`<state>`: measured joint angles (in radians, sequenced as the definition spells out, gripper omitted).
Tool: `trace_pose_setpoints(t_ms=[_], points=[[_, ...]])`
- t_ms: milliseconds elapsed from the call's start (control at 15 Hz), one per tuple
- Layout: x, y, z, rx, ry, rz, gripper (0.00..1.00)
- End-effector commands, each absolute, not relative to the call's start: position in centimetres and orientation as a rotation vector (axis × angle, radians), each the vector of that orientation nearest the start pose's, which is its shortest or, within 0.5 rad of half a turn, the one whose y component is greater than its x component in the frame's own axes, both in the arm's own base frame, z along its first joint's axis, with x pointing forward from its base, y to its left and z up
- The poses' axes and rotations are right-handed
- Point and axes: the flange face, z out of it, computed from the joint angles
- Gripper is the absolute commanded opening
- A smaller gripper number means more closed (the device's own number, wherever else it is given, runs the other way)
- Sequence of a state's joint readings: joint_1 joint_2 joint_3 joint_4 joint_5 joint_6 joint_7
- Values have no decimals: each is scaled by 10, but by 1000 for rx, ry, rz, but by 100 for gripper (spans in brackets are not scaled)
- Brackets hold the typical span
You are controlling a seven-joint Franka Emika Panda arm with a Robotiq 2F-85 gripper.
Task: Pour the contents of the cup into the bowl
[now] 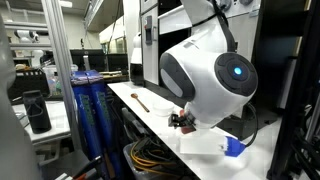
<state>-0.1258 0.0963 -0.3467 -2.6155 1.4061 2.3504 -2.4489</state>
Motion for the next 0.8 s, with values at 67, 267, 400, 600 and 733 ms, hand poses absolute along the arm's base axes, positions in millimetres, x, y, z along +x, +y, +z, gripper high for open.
trace_pose_setpoints(t_ms=[67,267,400,600,733], points=[[375,-178,195,-2427,-1000,-1025,100],[376,-175,191,-2400,-1008,-1034,100],[376,-172,188,-2374,-1010,-1054,100],[375,-169,183,-2342,-1023,-1082,100],[373,-169,181,-2329,-1028,-1092,100]])
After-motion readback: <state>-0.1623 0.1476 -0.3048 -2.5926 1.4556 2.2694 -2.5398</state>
